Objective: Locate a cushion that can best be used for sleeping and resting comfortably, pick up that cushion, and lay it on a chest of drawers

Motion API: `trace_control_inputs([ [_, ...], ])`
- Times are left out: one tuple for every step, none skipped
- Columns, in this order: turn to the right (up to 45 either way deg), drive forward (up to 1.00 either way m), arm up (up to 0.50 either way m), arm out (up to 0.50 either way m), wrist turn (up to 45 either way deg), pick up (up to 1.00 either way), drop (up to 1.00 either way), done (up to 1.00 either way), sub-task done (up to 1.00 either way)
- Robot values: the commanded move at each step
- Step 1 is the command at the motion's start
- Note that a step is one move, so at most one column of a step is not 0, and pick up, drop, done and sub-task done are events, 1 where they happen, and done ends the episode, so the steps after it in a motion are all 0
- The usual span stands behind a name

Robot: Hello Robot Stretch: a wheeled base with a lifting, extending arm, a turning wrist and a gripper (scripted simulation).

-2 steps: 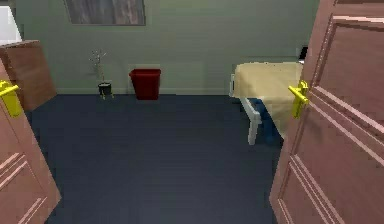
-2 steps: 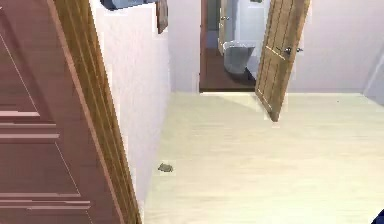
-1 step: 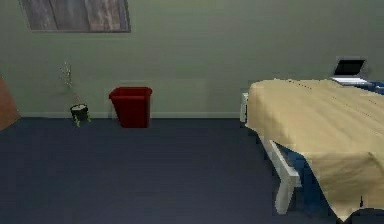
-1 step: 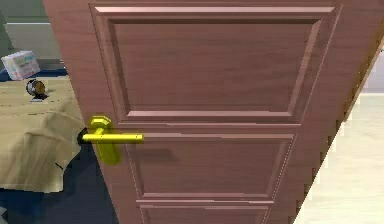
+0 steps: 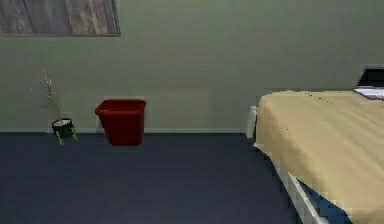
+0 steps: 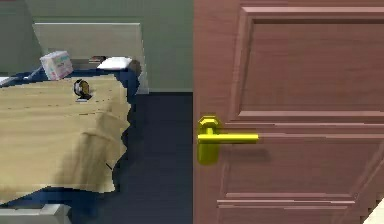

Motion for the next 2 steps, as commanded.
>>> trace_control_inputs([
  [45.0,0.0,0.0,0.0,0.0,0.0,0.0,0.0,0.0],
  [24.0,0.0,0.0,0.0,0.0,0.0,0.0,0.0,0.0],
])
